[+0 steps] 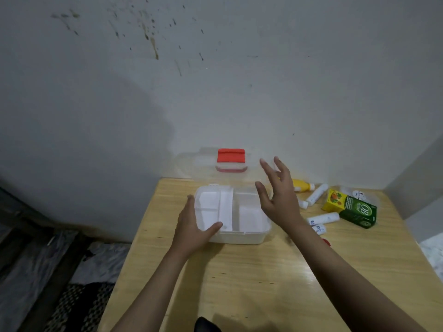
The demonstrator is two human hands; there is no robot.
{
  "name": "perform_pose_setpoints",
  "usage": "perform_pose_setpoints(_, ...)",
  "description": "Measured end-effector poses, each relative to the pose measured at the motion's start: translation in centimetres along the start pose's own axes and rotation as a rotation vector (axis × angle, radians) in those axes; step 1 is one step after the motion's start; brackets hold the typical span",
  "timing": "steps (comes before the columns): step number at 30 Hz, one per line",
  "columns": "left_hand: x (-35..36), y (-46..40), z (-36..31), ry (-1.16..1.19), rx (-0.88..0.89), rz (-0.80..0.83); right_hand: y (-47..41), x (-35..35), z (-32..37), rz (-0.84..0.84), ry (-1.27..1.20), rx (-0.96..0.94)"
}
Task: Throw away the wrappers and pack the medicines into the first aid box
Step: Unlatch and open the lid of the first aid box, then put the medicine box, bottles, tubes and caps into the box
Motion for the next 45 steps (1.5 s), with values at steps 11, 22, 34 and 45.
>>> perform_pose_setpoints(11,0.5,-0.1,0.6,-0.103,0.038,0.064,-3.6,2.6,-2.3,0.070,-0.052,0.142)
perform_pose_setpoints(22,0.7,0.2,0.3,-0.139,0.055,-0.026,3.4,-0.3,-8.4,0.060,0.030,0.283)
perform_pose_setpoints(34,0.3,0.6,0.1,-0.206,0.101,-0.040,8.7,-9.1,-21.5,0.294,0.699,0.799)
perform_pose_setpoints(45,0.6,0.4,0.4,-0.253,0.124,-0.077,9.8,-10.3,-21.2,0.292,0.744,0.755)
Point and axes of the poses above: each hand's wrist, its own y-axis away from the middle knuckle, its own x-axis out of the palm, z = x × y, the point moved 5 cm from there along -y, towards the middle knuckle, and after that the axes turned 4 degrees about -x, right-handed, at the moved point
